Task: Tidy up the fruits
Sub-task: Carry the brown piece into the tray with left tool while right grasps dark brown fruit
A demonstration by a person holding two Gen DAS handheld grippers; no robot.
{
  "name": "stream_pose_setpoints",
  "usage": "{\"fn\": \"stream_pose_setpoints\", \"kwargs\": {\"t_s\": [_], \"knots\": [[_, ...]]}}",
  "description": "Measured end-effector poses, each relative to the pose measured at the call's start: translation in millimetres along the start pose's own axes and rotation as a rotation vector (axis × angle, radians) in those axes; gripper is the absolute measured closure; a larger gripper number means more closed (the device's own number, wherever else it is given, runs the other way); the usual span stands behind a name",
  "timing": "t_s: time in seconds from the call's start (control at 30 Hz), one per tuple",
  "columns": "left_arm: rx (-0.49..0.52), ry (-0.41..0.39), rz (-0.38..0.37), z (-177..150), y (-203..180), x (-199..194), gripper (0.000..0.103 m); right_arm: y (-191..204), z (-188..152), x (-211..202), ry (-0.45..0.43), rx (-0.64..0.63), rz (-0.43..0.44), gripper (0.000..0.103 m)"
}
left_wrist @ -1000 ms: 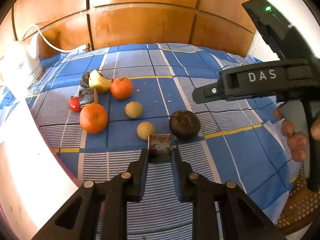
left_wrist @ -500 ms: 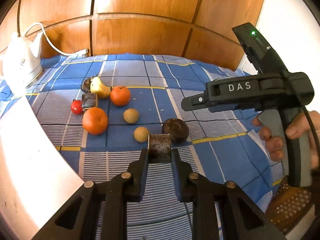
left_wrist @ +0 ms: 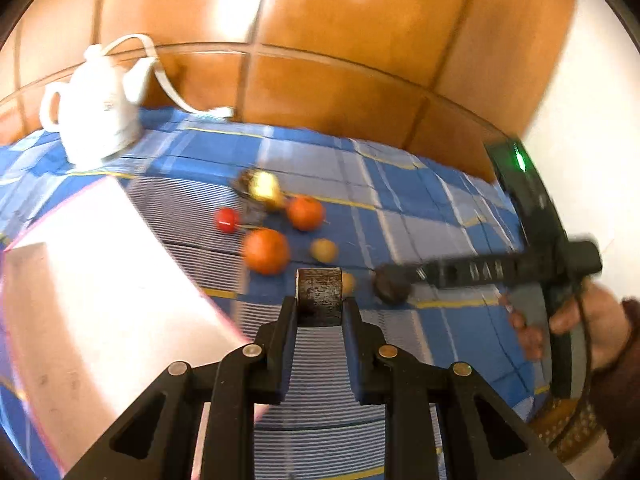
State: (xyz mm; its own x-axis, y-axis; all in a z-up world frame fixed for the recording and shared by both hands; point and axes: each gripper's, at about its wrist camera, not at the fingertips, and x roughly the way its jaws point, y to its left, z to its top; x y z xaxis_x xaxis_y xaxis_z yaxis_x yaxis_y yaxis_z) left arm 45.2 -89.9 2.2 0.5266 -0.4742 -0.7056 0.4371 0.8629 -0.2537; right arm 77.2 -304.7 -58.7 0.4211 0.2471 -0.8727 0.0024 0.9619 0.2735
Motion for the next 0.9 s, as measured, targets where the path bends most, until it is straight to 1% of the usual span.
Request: {"fn": "stream_pose_setpoints", "kwargs": {"t_s": [0.1, 0.2, 0.23, 0.27, 0.3, 0.33, 0.37, 0.4, 0.47, 0.5, 0.53, 0.63, 0.77, 0.83, 0.87, 0.9], "knots": [[-0.051, -0.037, 0.061, 5.1, 26.7, -12.0, 0.081, 4.1, -2.3, 7.9, 0.014, -0.034, -0.034, 0.025], [-0.107, -0.053, 0.134, 6.5, 56.8, -19.2, 0.081, 6.7, -4.6, 16.4, 0.03, -0.065, -0.076, 0.025], [-0.125, -0.058, 0.161, 6.7, 67.4, -21.4, 0.081, 7.3, -4.5, 19.2, 0.036, -0.075, -0.088, 0.031], [-0.136, -0.066, 0.185, 6.7, 76.0, -24.0, 0.081, 8.9, -5.2, 22.4, 0.044, -0.091, -0.107, 0.041], [-0.143, -0.073, 0.215, 7.2, 84.1, -25.8, 0.08, 11.4, -6.3, 25.0, 0.042, -0.113, -0.14, 0.043], [-0.146, -0.076, 0.249, 7.6, 92.9, -26.7, 0.08, 14.0, -6.7, 24.7, 0.035, -0.131, -0.155, 0.048], [-0.149, -0.074, 0.278, 8.0, 101.0, -26.9, 0.08, 16.0, -7.4, 24.7, 0.03, -0.144, -0.157, 0.056], [-0.16, -0.077, 0.302, 7.5, 109.4, -27.9, 0.08, 16.8, -7.9, 24.4, 0.027, -0.149, -0.153, 0.058], [-0.171, -0.081, 0.337, 5.0, 121.3, -30.6, 0.08, 18.3, -8.6, 24.8, 0.026, -0.163, -0.16, 0.059], [-0.177, -0.085, 0.359, 3.9, 127.1, -31.8, 0.078, 18.2, -8.9, 24.6, 0.025, -0.168, -0.161, 0.059], [-0.183, -0.087, 0.374, 3.3, 130.2, -32.2, 0.07, 18.0, -9.3, 24.4, 0.024, -0.172, -0.163, 0.059], [-0.209, -0.095, 0.403, 0.7, 134.4, -33.2, 0.052, 20.2, -10.2, 25.2, 0.021, -0.197, -0.175, 0.059], [-0.223, -0.098, 0.423, -5.5, 131.1, -33.9, 0.04, 23.7, -13.5, 23.1, 0.015, -0.228, -0.194, 0.059], [-0.229, -0.103, 0.431, -7.2, 126.6, -37.4, 0.029, 23.9, -12.7, 24.2, 0.012, -0.231, -0.196, 0.059], [-0.231, -0.109, 0.435, -8.6, 124.5, -39.1, 0.027, 24.0, -12.9, 23.7, 0.011, -0.233, -0.197, 0.059], [-0.23, -0.116, 0.442, -9.3, 122.2, -41.1, 0.021, 25.0, -12.2, 24.6, 0.009, -0.234, -0.198, 0.059]]}}
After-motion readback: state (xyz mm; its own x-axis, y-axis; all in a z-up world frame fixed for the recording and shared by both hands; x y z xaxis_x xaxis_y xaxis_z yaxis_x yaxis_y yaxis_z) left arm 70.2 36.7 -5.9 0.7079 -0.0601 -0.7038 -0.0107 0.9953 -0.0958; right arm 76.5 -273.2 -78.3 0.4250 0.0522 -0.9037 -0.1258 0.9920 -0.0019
